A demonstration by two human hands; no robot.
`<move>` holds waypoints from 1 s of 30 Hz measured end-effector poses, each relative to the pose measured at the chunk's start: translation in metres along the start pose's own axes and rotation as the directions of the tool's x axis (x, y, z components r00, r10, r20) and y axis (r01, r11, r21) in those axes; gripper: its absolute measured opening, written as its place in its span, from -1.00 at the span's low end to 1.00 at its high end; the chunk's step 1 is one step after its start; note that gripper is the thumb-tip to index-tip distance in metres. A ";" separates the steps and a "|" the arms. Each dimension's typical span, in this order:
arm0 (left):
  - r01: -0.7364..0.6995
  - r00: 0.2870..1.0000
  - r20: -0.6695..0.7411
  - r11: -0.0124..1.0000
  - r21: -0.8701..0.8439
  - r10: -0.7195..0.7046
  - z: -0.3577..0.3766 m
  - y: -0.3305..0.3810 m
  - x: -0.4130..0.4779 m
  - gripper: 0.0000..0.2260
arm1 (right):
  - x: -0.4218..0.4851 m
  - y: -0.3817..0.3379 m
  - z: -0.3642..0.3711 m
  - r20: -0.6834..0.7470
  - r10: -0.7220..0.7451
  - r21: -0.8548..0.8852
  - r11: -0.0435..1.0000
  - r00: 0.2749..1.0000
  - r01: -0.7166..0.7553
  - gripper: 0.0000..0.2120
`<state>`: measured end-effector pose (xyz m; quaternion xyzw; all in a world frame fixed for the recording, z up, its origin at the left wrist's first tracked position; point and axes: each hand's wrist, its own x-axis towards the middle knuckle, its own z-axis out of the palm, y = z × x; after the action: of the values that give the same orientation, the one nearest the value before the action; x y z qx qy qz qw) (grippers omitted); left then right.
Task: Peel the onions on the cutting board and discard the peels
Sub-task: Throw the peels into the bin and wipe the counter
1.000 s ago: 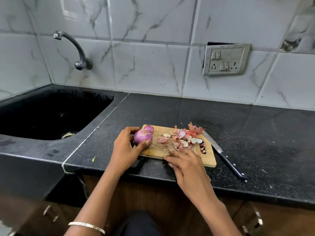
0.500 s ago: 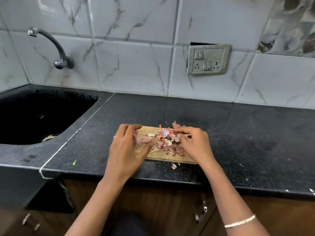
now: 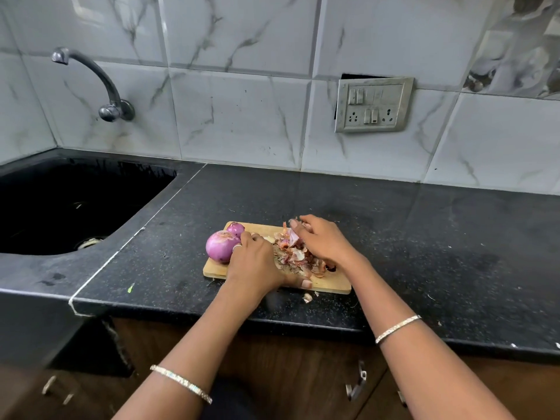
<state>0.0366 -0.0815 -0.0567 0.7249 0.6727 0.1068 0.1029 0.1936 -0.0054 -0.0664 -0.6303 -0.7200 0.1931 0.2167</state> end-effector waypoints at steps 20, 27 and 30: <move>-0.012 1.000 -0.022 1.000 0.015 0.012 -0.001 -0.006 0.017 -0.38 | -0.047 0.013 -0.028 0.217 0.100 -0.162 0.985 0.971 -0.065 0.02; -0.030 0.997 0.077 0.998 0.046 0.026 -0.015 0.000 0.023 -0.43 | -0.037 0.010 -0.029 0.217 0.023 -0.055 0.998 0.976 -0.011 -0.21; -0.038 0.988 0.151 0.998 0.040 0.031 -0.022 0.002 0.024 -0.46 | -0.040 0.015 -0.036 0.140 0.011 0.164 0.986 0.990 -0.034 -0.43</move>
<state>0.0338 -0.0572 -0.0352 0.7445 0.6524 0.0392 0.1360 0.2306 -0.0430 -0.0475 -0.6033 -0.7075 0.2982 0.2157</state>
